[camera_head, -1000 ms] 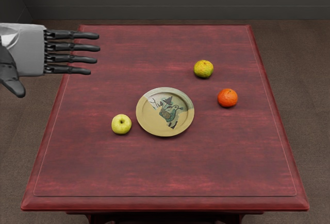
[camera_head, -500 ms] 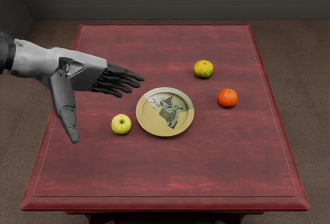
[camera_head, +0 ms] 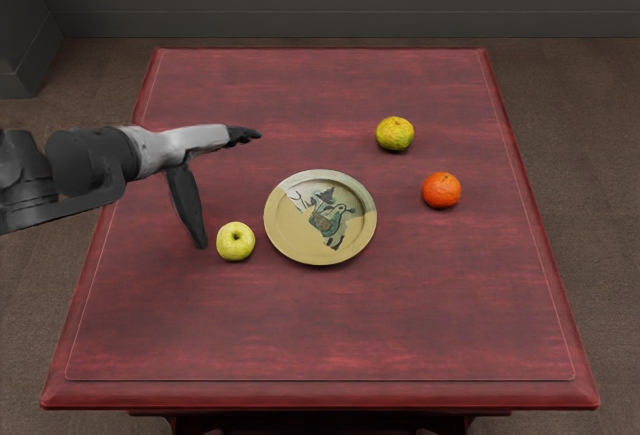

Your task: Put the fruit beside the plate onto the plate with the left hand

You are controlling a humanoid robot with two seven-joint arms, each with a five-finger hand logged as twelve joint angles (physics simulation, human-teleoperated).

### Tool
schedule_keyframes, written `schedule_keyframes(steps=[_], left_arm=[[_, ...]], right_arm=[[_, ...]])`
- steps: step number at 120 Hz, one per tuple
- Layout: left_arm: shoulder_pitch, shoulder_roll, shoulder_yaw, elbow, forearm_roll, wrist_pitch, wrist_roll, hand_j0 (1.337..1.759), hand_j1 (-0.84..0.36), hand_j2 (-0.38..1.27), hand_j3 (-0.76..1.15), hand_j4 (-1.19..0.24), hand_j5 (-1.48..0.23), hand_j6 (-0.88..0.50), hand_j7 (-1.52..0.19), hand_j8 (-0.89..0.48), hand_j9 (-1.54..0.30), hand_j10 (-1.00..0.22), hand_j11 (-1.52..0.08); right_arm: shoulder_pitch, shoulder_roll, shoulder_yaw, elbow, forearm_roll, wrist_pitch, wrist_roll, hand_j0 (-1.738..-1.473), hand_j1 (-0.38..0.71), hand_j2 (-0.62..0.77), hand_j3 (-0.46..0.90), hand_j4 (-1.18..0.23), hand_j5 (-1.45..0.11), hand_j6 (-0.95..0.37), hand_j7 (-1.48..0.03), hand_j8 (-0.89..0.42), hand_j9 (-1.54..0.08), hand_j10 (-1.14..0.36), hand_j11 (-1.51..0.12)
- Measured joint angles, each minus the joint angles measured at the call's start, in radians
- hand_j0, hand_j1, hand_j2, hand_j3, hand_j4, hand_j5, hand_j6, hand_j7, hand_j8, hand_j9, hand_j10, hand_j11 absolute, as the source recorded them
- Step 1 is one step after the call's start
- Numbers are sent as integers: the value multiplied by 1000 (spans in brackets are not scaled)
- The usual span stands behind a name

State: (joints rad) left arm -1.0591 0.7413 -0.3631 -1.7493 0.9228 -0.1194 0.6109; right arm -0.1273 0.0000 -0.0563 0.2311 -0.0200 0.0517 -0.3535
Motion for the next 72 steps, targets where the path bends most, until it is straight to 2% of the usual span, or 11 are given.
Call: schedule_keyframes(steps=[8, 20, 40, 72], left_arm=[[11, -14, 0, 0, 72, 31, 0, 1658, 318, 7, 0, -30, -36, -31, -36, -31, -35, -30, -35], [74, -20, 0, -1, 159, 71, 0, 1658, 319, 7, 0, -29, -35, -30, -35, -30, -34, -29, -34], [176, -115, 2, -1, 300, 133, 0, 1658, 320, 7, 0, -28, -33, -29, -33, -29, -33, -28, -33], [195, -134, 1, 2, 336, 140, 0, 1658, 333, 5, 0, -17, -19, -18, -19, -18, -19, -17, -19]], right_arm=[[0, 0, 0, -3, -1, -1, 1, -1658, -349, 0, 0, 0, 0, 0, 0, 0, 0, 0, 0], [0, 0, 0, -6, -1, -1, 2, -1658, -349, 0, 0, 0, 0, 0, 0, 0, 0, 0, 0], [0, 0, 0, -7, -3, -1, 2, -1658, -349, 0, 0, 0, 0, 0, 0, 0, 0, 0, 0], [4, 0, 1, -7, -3, -1, 2, -1658, -349, 0, 0, 0, 0, 0, 0, 0, 0, 0, 0]])
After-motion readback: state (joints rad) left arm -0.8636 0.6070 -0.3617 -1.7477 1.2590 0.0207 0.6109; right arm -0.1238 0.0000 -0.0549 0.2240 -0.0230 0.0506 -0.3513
